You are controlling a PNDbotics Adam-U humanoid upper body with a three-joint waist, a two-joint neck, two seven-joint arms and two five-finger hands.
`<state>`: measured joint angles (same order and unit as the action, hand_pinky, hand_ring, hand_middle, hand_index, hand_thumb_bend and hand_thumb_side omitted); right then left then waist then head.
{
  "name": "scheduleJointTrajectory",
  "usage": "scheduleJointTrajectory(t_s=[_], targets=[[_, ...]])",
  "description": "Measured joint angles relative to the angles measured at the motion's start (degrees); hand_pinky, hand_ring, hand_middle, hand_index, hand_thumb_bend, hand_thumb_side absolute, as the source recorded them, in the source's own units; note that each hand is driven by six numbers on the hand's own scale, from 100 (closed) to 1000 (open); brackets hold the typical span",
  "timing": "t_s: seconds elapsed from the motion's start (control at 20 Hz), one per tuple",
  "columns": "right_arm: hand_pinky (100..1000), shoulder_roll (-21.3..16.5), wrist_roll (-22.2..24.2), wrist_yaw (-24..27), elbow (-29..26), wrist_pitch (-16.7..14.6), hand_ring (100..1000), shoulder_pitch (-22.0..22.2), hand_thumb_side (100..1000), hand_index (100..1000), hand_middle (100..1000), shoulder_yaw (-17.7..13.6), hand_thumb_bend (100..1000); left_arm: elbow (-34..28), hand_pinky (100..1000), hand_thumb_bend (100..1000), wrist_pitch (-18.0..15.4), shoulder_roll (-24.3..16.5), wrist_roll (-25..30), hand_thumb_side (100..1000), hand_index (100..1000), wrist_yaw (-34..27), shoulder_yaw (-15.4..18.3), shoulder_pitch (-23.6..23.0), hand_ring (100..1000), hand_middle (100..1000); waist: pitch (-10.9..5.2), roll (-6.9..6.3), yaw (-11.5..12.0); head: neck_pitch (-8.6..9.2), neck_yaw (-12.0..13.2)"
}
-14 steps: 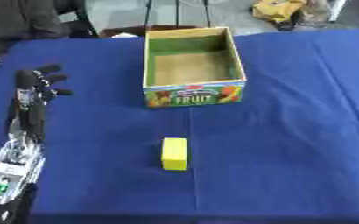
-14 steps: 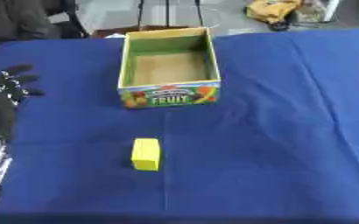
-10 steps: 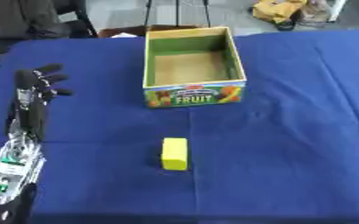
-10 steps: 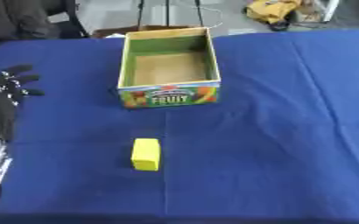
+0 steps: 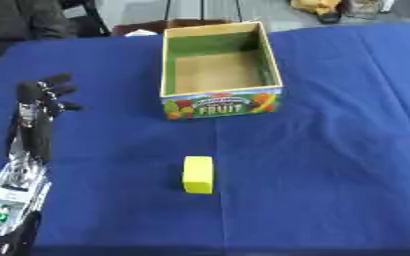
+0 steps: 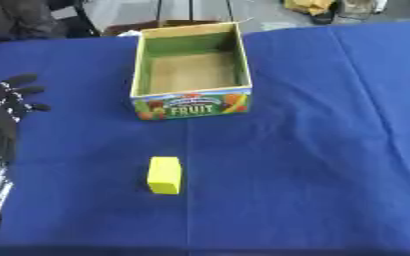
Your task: Pick up objects on the table and place them in the box.
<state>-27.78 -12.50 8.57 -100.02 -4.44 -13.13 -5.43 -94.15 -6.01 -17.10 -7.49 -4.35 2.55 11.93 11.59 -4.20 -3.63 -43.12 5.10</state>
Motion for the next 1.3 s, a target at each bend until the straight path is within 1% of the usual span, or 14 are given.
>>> scheduleJointTrajectory(t_s=[0.15, 0.25, 0.4, 0.45, 0.5, 0.55, 0.6, 0.7, 0.85, 1.0, 1.05, 1.1, 1.15, 1.3], targets=[[441, 0.0, -0.2, -0.3, -0.3, 0.1, 623, 0.0, 712, 798, 668, -0.2, 325, -0.4, 592, 1000, 0.2, 0.0, 0.7, 992, 752, 0.8, -0.2, 1.1, 773, 779, 0.69, -0.39, -0.3, 0.35, -0.2], [443, 0.0, -0.2, -0.5, -0.3, 0.1, 624, 0.0, 712, 799, 668, -0.2, 322, -0.7, 596, 1000, 0.4, -0.2, 1.6, 957, 751, 2.0, -0.5, 2.2, 774, 778, 0.87, -0.49, -0.3, 0.37, -0.3], [446, 0.0, -0.2, -0.8, -0.3, 0.2, 624, 0.0, 713, 802, 669, -0.2, 314, -1.4, 610, 1000, 1.2, -1.7, 3.9, 823, 755, 5.5, -1.5, 4.3, 759, 761, 0.92, -0.62, -0.3, 0.42, -0.5], [447, 0.0, -0.2, -0.9, -0.3, 0.2, 625, 0.0, 713, 802, 669, -0.2, 313, -1.7, 611, 1000, 1.6, -2.5, 4.8, 815, 755, 7.2, -2.0, 5.1, 758, 760, 0.92, -0.61, -0.3, 0.45, -0.6], [447, 0.0, -0.1, -0.9, -0.3, 0.2, 625, 0.0, 713, 803, 669, -0.2, 311, -2.1, 623, 1000, 2.1, -3.3, 5.7, 770, 759, 9.0, -2.6, 6.0, 754, 754, 0.92, -0.60, -0.3, 0.53, -0.7], [448, 0.0, -0.1, -0.9, -0.3, 0.3, 625, 0.0, 714, 803, 669, -0.3, 310, -2.6, 627, 1000, 2.7, -4.1, 6.8, 752, 759, 10.9, -3.4, 7.0, 752, 751, 0.90, -0.60, -0.3, 0.64, -0.7], [448, 0.0, -0.1, -1.0, -0.3, 0.3, 625, 0.0, 714, 804, 668, -0.3, 310, -3.2, 633, 1000, 3.4, -4.9, 7.8, 718, 759, 13.0, -4.2, 8.2, 747, 745, 0.82, -0.60, -0.3, 0.76, -0.7], [448, 0.0, 0.0, -1.0, -0.3, 0.3, 624, 0.0, 715, 805, 668, -0.4, 310, -4.4, 628, 1000, 4.8, -6.4, 10.2, 696, 764, 17.4, -6.2, 11.0, 740, 735, 0.58, -0.59, -0.3, 0.89, -0.8], [448, 0.0, 0.0, -1.0, -0.3, 0.3, 624, 0.0, 716, 805, 667, -0.5, 309, -5.7, 610, 1000, 6.6, -7.7, 14.8, 691, 769, 24.1, -10.0, 15.4, 727, 720, 0.26, -0.57, -0.6, 1.10, -0.8], [448, 0.0, 0.2, -1.0, -0.3, 0.4, 624, 0.0, 717, 806, 668, -0.5, 308, -6.1, 610, 1000, 7.5, -7.8, 20.5, 695, 767, 30.9, -13.8, 18.8, 721, 713, 0.18, -0.56, -1.1, 1.43, -0.7], [448, 0.0, 0.2, -1.0, -0.3, 0.4, 624, 0.0, 717, 806, 668, -0.5, 308, -6.2, 610, 1000, 7.7, -7.8, 21.8, 695, 767, 32.7, -14.5, 19.3, 721, 713, 0.15, -0.56, -1.1, 1.44, -0.7], [448, 0.0, 0.3, -1.0, -0.3, 0.4, 624, 0.0, 718, 806, 668, -0.5, 306, -6.2, 605, 1000, 7.8, -7.8, 22.9, 687, 750, 34.2, -15.1, 19.5, 693, 680, 0.13, -0.54, -1.1, 1.46, -0.7], [448, 0.0, 0.3, -1.0, -0.3, 0.4, 624, 0.0, 718, 806, 668, -0.5, 306, -6.2, 602, 1000, 7.5, -7.8, 24.4, 677, 748, 36.0, -16.1, 19.9, 689, 676, 0.13, -0.52, -1.3, 1.65, -0.7], [449, 0.0, 0.4, -1.0, -0.2, 0.5, 624, 0.0, 718, 807, 668, -0.5, 304, -6.2, 596, 1000, 5.8, -7.9, 30.1, 657, 742, 42.2, -19.5, 20.6, 678, 667, 0.13, -0.43, -1.7, 2.18, -0.7]])
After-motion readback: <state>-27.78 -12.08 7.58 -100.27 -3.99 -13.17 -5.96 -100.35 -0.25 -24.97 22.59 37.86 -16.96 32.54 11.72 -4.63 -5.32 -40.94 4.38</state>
